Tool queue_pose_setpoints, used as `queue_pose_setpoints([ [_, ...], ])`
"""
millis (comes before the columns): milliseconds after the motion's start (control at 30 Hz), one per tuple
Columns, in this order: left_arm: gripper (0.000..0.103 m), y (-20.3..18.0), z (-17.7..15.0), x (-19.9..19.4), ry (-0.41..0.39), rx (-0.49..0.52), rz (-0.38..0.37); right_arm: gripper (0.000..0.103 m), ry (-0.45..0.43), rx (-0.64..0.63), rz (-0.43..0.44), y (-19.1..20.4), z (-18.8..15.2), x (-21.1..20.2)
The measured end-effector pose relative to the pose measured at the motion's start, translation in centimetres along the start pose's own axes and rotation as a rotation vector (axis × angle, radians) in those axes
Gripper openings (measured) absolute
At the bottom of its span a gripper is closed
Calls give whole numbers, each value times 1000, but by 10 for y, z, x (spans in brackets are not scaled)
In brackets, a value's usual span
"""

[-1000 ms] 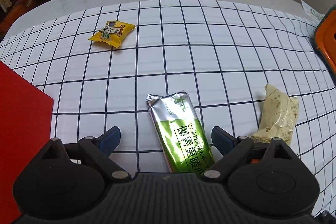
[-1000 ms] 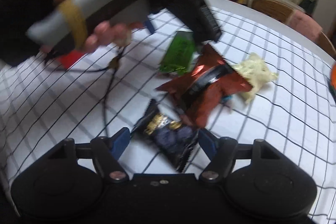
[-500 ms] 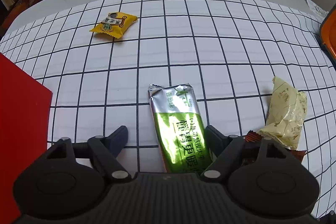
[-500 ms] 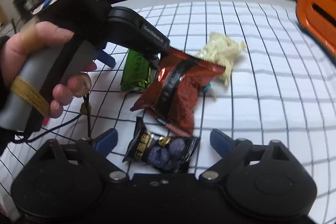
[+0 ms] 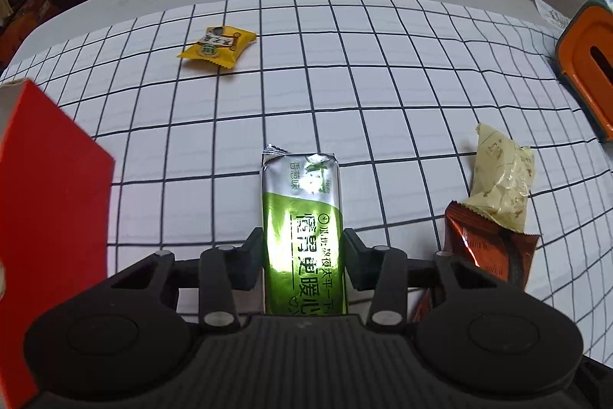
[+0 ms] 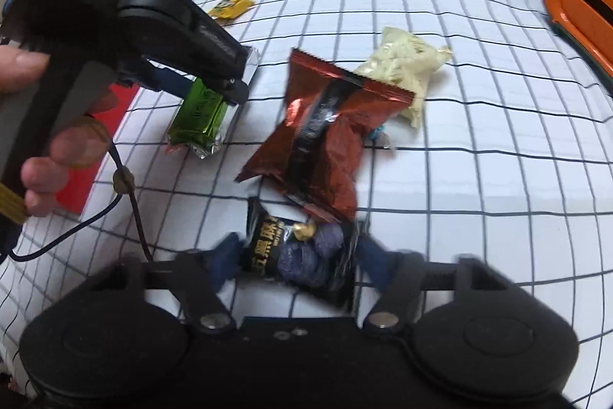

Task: Organize snacks
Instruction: 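Grasp the green bar with the left tool while the right grasps the dark blueberry packet, then carry the green bar and dark blueberry packet into the box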

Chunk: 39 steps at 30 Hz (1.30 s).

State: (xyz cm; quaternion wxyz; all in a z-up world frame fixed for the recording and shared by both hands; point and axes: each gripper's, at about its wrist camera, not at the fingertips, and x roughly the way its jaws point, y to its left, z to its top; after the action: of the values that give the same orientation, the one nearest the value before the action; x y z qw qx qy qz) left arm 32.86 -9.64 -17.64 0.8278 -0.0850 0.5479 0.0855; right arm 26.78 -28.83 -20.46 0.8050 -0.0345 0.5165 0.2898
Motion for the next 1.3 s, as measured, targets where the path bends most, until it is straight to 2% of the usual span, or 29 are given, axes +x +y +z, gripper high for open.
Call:
queue_pose_setpoints([
  [333,42,42,-43,-61,-37,-62,-62,42,-28,-47,17,9,-8,-15],
  [700,42,78,-92,-116,-77,-95,-119,44,22,-63,14,14,-28,-29],
  [800,42,85,-104,-127,-81,-96,-135,48,34,-80,21,11,-35,-35],
  [900,42,90,-117,-140,-86,-96,-174,51,47,-160,30,13,-35,-45],
  [1033,42,91,-134,-160,-119,-74,-239,71,38,-351,40,20,-32,-60],
  [1167,42,92,-149,-173,-151,-61,-257,72,64,-589,50,33,-27,-55],
  [1300,42,92,-157,-180,-176,-53,-247,72,114,-655,38,35,-23,-32],
])
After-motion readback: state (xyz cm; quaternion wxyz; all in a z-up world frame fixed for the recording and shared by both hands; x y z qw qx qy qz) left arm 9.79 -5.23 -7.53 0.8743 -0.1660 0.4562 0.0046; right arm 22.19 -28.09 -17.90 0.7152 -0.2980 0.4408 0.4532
